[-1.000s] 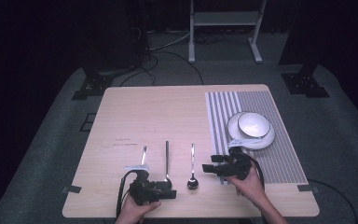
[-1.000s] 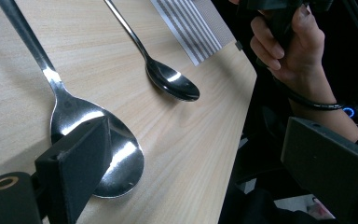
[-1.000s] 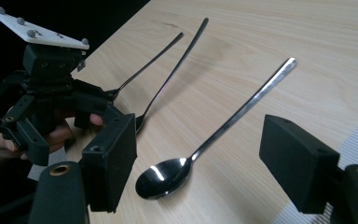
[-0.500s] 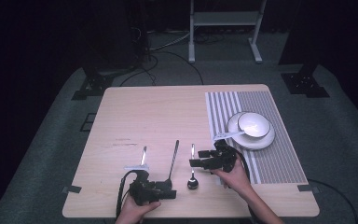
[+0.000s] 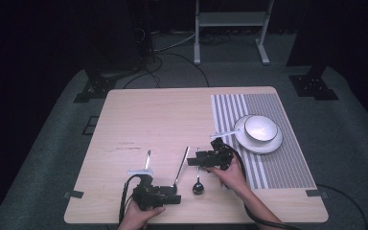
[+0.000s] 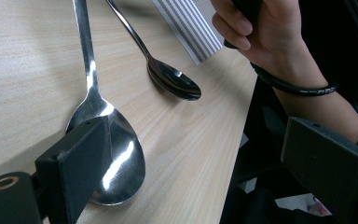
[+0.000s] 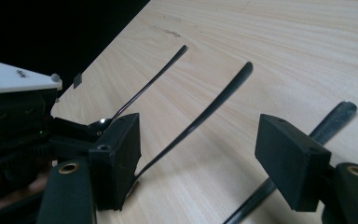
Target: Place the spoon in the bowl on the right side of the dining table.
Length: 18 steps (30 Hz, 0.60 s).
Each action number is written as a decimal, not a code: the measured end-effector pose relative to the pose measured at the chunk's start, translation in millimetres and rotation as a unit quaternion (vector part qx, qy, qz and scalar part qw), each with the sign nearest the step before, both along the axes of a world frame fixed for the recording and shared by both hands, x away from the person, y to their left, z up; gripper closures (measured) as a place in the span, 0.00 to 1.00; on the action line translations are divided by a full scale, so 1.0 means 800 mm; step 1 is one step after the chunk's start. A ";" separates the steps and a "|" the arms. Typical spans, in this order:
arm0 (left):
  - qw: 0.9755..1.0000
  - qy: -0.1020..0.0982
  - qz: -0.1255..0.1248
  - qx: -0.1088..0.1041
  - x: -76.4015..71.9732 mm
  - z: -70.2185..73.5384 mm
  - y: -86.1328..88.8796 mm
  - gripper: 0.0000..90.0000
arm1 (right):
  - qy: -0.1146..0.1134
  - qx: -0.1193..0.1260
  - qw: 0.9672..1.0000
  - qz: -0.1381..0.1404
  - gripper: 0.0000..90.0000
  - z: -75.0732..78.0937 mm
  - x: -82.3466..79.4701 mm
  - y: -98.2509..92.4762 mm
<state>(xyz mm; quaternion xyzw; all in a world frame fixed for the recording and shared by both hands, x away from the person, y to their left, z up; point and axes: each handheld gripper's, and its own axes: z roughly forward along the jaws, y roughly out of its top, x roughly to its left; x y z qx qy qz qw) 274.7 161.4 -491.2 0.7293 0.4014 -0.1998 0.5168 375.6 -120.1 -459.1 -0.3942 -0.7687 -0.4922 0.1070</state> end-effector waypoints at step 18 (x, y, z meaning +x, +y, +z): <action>1.000 0.004 -0.001 -0.001 0.001 0.000 0.003 0.09 | 0.045 0.030 0.999 -0.005 0.87 -0.011 0.014 0.009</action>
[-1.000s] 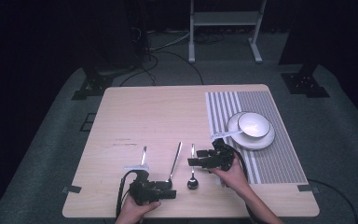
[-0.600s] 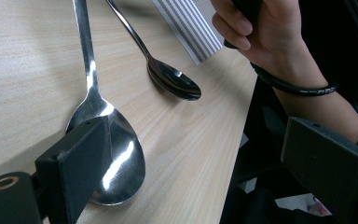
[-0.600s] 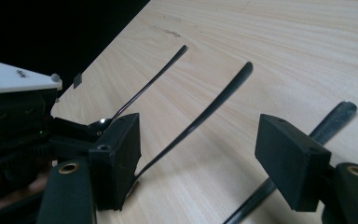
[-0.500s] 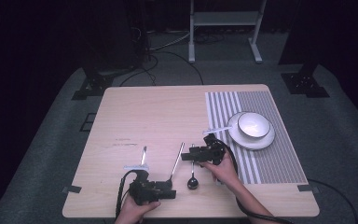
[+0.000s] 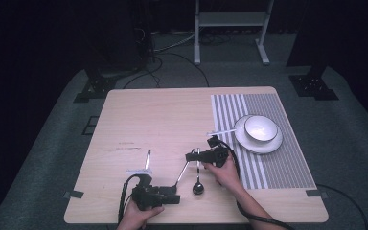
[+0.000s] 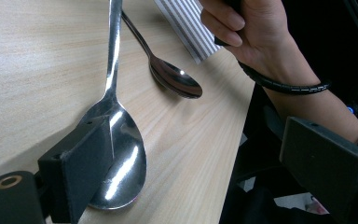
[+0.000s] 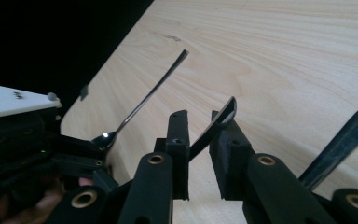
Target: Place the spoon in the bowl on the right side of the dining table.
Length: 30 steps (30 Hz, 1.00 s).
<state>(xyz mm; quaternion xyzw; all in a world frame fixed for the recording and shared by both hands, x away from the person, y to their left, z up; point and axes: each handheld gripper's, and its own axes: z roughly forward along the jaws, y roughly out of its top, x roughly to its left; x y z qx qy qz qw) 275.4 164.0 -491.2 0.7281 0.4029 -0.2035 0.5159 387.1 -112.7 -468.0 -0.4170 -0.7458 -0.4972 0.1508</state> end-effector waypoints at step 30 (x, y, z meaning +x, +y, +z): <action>0.999 -0.038 0.006 -0.038 -0.004 0.022 0.017 0.09 | 0.031 0.074 0.997 -0.012 0.99 0.033 0.009 -0.032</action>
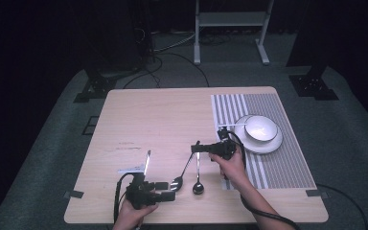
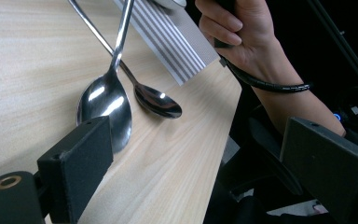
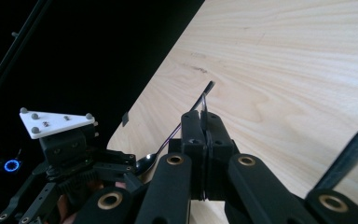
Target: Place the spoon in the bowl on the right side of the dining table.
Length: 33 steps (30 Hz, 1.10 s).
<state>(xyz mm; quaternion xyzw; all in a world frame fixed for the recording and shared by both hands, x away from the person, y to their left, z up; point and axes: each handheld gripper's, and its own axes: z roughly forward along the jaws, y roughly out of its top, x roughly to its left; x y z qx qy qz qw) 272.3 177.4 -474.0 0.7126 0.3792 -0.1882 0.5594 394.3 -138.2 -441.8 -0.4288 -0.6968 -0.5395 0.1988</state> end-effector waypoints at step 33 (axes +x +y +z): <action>1.000 -0.014 -0.007 0.020 -0.003 0.000 -0.002 0.09 | -0.028 -0.002 0.997 -0.073 0.99 0.046 0.006 -0.088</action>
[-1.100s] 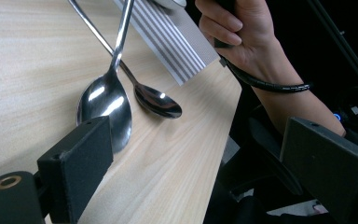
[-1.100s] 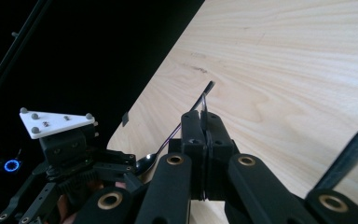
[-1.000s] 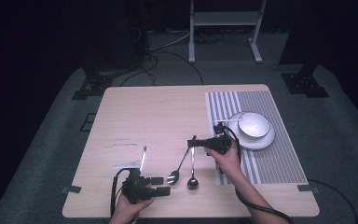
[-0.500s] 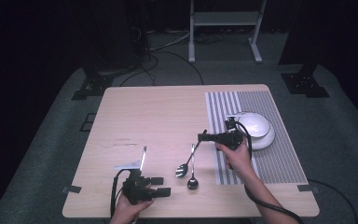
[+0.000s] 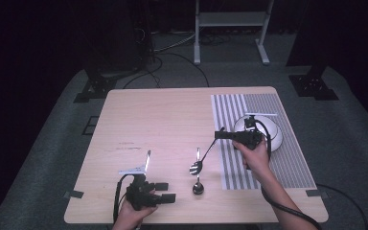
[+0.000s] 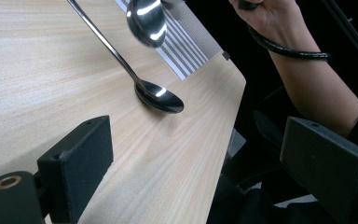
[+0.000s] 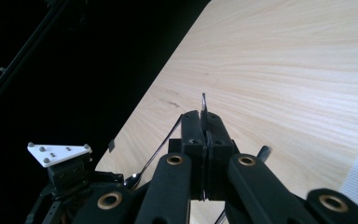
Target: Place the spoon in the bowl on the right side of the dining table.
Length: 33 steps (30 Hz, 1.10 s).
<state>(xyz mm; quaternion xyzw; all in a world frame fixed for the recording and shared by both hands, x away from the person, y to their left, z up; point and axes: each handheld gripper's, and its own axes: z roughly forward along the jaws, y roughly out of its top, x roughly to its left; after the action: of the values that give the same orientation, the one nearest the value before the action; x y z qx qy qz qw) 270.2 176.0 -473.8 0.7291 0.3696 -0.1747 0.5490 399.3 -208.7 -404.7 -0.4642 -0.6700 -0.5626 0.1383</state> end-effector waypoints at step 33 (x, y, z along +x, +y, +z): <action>1.000 -0.004 0.007 0.005 0.000 -0.001 0.004 0.09 | 0.007 0.004 0.995 -0.094 0.99 0.029 0.019 -0.081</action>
<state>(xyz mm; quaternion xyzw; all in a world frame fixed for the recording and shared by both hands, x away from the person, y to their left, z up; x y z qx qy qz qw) 270.2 179.0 -474.4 0.7302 0.3734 -0.1664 0.5475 414.8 -273.7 -381.9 -0.5285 -0.6198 -0.5730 0.0909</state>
